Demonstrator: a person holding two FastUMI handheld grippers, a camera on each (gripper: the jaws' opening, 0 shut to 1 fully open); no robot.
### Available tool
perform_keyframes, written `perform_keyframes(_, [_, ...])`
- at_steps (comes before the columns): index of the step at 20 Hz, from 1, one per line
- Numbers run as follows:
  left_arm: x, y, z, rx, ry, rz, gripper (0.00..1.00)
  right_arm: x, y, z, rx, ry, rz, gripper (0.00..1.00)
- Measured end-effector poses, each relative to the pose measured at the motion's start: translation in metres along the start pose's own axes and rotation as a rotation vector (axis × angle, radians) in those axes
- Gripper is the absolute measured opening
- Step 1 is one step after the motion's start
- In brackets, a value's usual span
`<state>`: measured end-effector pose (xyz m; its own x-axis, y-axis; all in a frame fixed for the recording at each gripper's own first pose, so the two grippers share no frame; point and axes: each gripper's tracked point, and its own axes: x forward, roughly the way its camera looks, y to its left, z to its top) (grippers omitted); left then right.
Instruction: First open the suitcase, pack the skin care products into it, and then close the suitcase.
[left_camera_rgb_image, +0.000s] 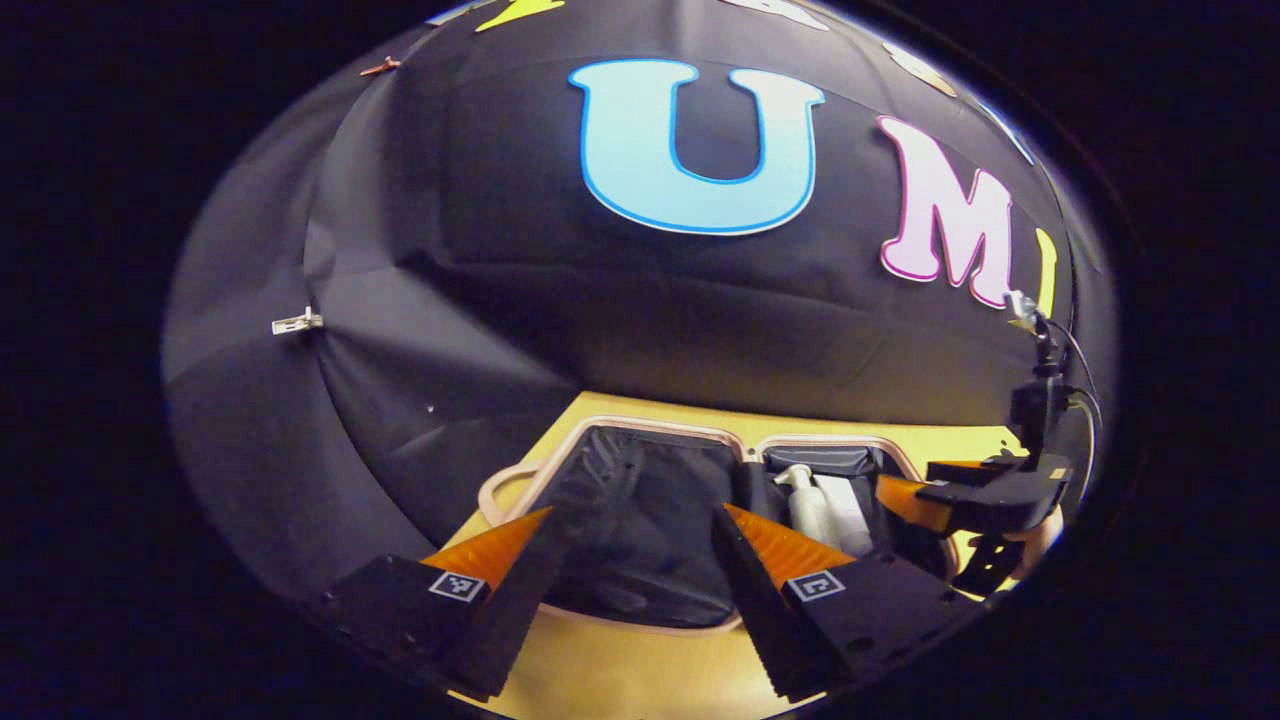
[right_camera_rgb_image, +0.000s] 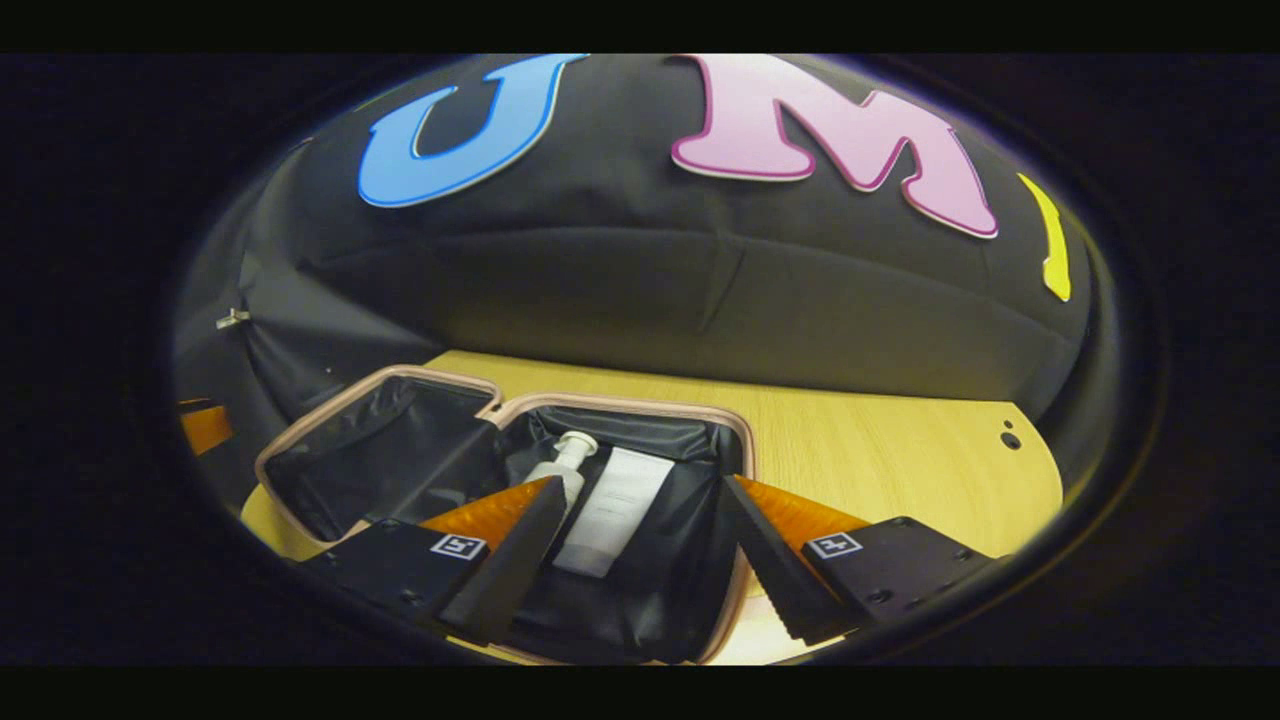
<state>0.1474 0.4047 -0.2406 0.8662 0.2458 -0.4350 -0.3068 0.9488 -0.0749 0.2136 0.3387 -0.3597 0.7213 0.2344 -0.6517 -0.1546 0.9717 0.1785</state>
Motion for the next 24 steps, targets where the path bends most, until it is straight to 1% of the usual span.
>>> perform_keyframes(1, [0.006, 0.018, 0.001, 0.010, 0.000, 0.009, 0.94, -0.010, -0.001, 0.004, 0.004, -0.020, 0.003, 1.00])
perform_keyframes(2, [0.018, 0.041, 0.002, 0.040, 0.010, 0.030, 0.94, -0.025, -0.004, 0.012, 0.012, -0.057, -0.001, 0.95])
perform_keyframes(3, [0.028, 0.059, 0.002, 0.051, 0.009, 0.056, 0.94, -0.034, -0.006, 0.017, 0.027, -0.083, -0.004, 0.99])
perform_keyframes(5, [0.051, 0.082, -0.003, 0.059, 0.049, 0.062, 0.94, -0.054, -0.011, 0.023, 0.033, -0.117, -0.004, 0.99])
perform_keyframes(8, [0.090, 0.117, -0.019, 0.114, 0.136, 0.098, 0.94, -0.084, -0.024, 0.033, 0.021, -0.160, -0.006, 0.99])
perform_keyframes(9, [0.105, 0.127, -0.025, 0.105, 0.167, 0.105, 0.94, -0.096, -0.024, 0.036, 0.028, -0.171, 0.002, 0.99])
perform_keyframes(10, [0.126, 0.139, -0.037, 0.087, 0.213, 0.132, 0.94, -0.110, -0.028, 0.040, 0.034, -0.186, 0.010, 0.99])
perform_keyframes(11, [0.136, 0.145, -0.043, 0.071, 0.242, 0.129, 0.94, -0.121, -0.030, 0.042, 0.040, -0.194, 0.016, 0.99])
perform_keyframes(12, [0.150, 0.153, -0.050, 0.057, 0.270, 0.143, 0.95, -0.131, -0.031, 0.043, 0.041, -0.200, 0.019, 0.99])
perform_keyframes(13, [0.160, 0.152, -0.059, 0.044, 0.306, 0.125, 0.95, -0.139, -0.034, 0.044, 0.035, -0.208, 0.019, 0.99])
perform_keyframes(14, [0.166, 0.156, -0.065, 0.042, 0.338, 0.137, 0.95, -0.145, -0.036, 0.044, 0.019, -0.213, 0.014, 0.99])
perform_keyframes(16, [0.179, 0.166, -0.080, 0.026, 0.400, 0.111, 0.95, -0.151, -0.038, 0.037, -0.019, -0.192, 0.011, 0.99])
perform_keyframes(18, [0.192, 0.163, -0.084, -0.029, 0.424, 0.049, 0.93, -0.156, -0.030, 0.030, -0.033, -0.179, 0.021, 0.99])
perform_keyframes(20, [0.188, 0.157, -0.090, -0.066, 0.481, 0.002, 0.90, -0.156, -0.028, 0.023, -0.042, -0.171, 0.017, 0.99])
perform_keyframes(21, [0.189, 0.157, -0.092, -0.059, 0.495, -0.017, 0.84, -0.156, -0.027, 0.018, -0.040, -0.159, 0.016, 0.99])
perform_keyframes(24, [0.191, 0.152, -0.094, -0.023, 0.528, -0.061, 0.77, -0.156, -0.025, 0.009, -0.017, -0.139, 0.012, 0.99])
